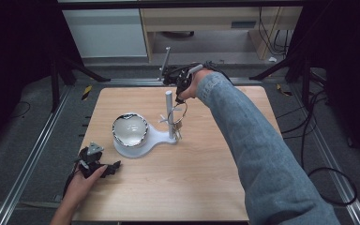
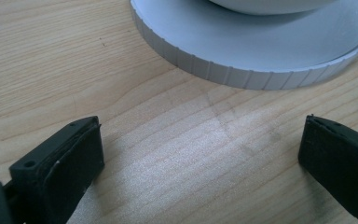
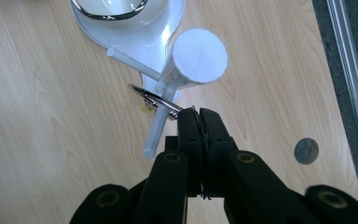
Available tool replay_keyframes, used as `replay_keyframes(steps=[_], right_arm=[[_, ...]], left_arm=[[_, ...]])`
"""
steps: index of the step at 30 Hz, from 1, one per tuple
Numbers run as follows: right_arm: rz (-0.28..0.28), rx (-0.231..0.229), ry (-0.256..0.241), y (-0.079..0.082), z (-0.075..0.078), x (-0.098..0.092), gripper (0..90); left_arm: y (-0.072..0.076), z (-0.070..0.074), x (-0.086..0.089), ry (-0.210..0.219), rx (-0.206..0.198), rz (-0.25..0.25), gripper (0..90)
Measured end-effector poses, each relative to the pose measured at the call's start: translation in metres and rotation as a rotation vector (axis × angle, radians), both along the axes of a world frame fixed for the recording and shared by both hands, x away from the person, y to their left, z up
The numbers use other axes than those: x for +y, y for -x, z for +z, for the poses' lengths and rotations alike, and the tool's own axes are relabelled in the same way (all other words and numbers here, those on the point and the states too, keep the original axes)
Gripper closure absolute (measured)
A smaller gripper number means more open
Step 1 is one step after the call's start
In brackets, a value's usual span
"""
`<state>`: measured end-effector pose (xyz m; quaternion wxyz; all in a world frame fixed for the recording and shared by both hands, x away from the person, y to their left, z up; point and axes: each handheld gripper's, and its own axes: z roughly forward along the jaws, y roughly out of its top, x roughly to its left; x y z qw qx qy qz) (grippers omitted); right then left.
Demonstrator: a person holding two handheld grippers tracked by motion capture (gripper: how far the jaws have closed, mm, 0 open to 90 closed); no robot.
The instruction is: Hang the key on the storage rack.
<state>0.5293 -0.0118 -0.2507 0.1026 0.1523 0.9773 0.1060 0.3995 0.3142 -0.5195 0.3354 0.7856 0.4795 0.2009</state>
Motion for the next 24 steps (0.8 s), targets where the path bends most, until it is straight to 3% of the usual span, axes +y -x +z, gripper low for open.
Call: replay_keyframes(steps=[4, 16, 24], right_arm=[[-0.004, -0.007, -0.011, -0.001, 0.000, -0.001, 79.5], [-0.041, -0.039, -0.010, -0.004, 0.006, -0.016, 70.2], [-0.092, -0.055, -0.009, -0.008, 0.007, -0.028, 54.2]], left_arm=[[0.000, 0.000, 0.000, 0.000, 0.000, -0.001, 0.0], [0.000, 0.000, 0.000, 0.001, 0.000, -0.001, 0.0], [0.000, 0.000, 0.000, 0.001, -0.001, -0.001, 0.0]])
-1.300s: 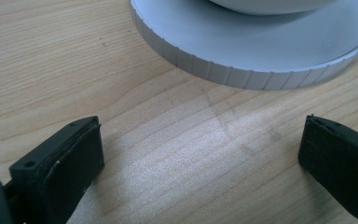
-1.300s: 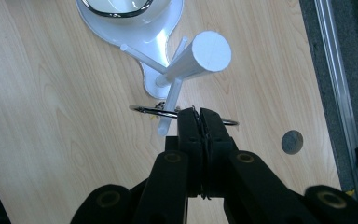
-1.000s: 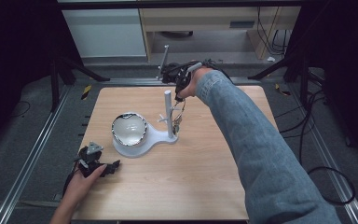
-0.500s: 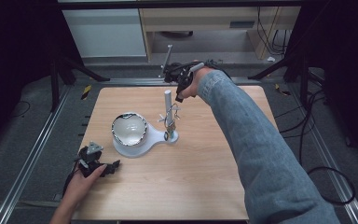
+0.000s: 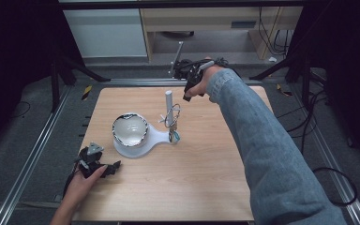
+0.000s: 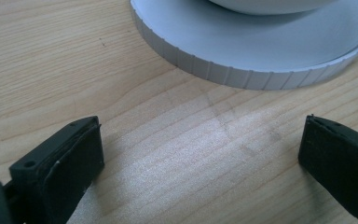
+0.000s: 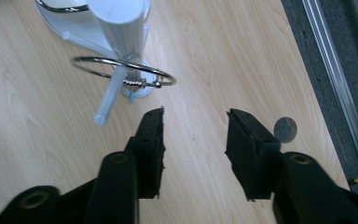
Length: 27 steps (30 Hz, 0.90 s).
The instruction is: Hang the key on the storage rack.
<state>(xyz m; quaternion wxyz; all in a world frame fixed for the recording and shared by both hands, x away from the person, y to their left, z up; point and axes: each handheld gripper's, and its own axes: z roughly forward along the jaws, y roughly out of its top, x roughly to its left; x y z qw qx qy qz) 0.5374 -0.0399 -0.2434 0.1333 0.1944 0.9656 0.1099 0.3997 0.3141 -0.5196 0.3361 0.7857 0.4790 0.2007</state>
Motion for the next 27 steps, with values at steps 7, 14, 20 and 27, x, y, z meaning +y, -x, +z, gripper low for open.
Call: replay_keyframes(steps=[7, 14, 20, 27], right_arm=[[-0.052, -0.017, -0.014, -0.005, -0.003, -0.008, 33.8], [-0.064, -0.072, -0.016, -0.005, -0.005, -0.017, 18.4], [-0.081, -0.082, -0.017, -0.006, -0.006, -0.027, 10.9], [-0.104, -0.088, -0.043, -0.006, -0.009, -0.043, 8.4]], left_arm=[[0.000, 0.000, 0.000, -0.001, 0.001, -0.001, 0.0], [0.000, 0.000, 0.000, -0.002, 0.002, 0.000, 0.0], [0.000, 0.000, 0.000, -0.001, 0.000, 0.000, 0.0], [0.000, 0.000, 0.000, -0.001, 0.000, -0.001, 0.0]])
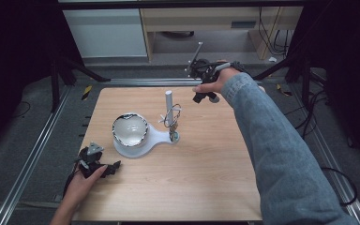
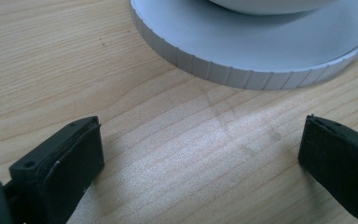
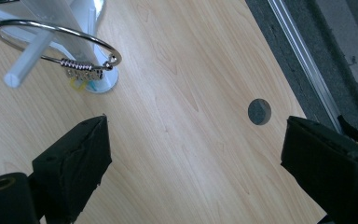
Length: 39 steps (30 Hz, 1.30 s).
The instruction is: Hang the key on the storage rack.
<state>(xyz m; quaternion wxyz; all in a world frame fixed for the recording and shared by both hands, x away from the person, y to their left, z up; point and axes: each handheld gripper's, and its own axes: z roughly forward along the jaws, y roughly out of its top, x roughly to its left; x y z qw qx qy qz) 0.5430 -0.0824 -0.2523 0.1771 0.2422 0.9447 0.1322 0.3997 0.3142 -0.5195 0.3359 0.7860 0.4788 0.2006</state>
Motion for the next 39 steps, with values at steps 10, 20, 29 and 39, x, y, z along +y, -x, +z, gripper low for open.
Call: replay_keyframes(steps=[10, 20, 29, 39], right_arm=[[-0.032, -0.014, -0.025, 0.000, -0.006, -0.023, 9.2], [-0.052, -0.025, -0.041, 0.002, -0.013, -0.037, 10.1], [-0.079, -0.038, -0.055, 0.004, -0.017, -0.054, 10.7], [-0.122, -0.051, -0.067, 0.006, -0.018, -0.077, 9.8]], left_arm=[[0.000, 0.000, 0.000, 0.004, -0.002, 0.002, 0.0], [0.000, 0.000, 0.000, 0.003, -0.002, 0.002, 0.0], [0.000, 0.000, 0.000, 0.005, -0.002, 0.004, 0.0], [0.000, 0.000, 0.000, 0.001, 0.000, 0.001, 0.0]])
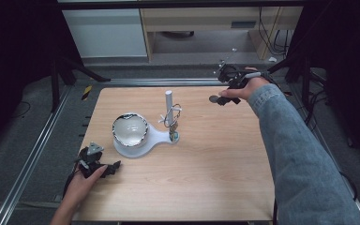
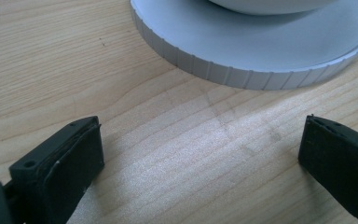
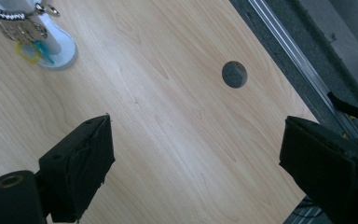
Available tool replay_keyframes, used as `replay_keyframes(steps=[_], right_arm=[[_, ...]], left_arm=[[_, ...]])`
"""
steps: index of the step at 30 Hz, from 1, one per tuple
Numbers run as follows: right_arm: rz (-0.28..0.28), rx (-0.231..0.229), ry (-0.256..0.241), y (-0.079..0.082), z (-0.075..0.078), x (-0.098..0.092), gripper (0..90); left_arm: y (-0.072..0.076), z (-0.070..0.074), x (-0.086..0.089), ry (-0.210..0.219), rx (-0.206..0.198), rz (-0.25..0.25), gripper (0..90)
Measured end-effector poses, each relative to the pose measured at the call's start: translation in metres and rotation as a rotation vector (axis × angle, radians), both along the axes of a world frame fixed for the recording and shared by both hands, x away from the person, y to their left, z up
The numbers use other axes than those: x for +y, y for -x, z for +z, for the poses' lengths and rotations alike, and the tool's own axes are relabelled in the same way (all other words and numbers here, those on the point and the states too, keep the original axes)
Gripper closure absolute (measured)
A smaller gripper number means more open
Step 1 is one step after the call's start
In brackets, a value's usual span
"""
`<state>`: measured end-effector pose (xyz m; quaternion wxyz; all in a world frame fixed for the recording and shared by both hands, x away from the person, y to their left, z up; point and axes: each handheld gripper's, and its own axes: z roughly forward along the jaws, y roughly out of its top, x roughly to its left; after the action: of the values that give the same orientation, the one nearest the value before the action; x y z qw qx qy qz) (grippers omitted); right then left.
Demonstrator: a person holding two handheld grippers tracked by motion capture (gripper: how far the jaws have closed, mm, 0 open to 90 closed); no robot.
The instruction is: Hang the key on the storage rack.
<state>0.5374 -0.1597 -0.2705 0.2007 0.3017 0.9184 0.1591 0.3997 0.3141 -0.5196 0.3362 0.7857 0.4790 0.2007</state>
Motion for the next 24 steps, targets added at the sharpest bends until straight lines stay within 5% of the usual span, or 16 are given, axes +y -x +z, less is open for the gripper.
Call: replay_keyframes(steps=[8, 24], right_arm=[[-0.021, -0.026, -0.027, 0.001, -0.006, -0.013, 9.5], [-0.094, -0.034, -0.074, 0.005, -0.043, -0.043, 10.0]], left_arm=[[0.000, 0.000, 0.000, 0.006, -0.002, 0.004, 0.0], [0.000, 0.000, 0.000, 0.005, -0.002, 0.003, 0.0]])
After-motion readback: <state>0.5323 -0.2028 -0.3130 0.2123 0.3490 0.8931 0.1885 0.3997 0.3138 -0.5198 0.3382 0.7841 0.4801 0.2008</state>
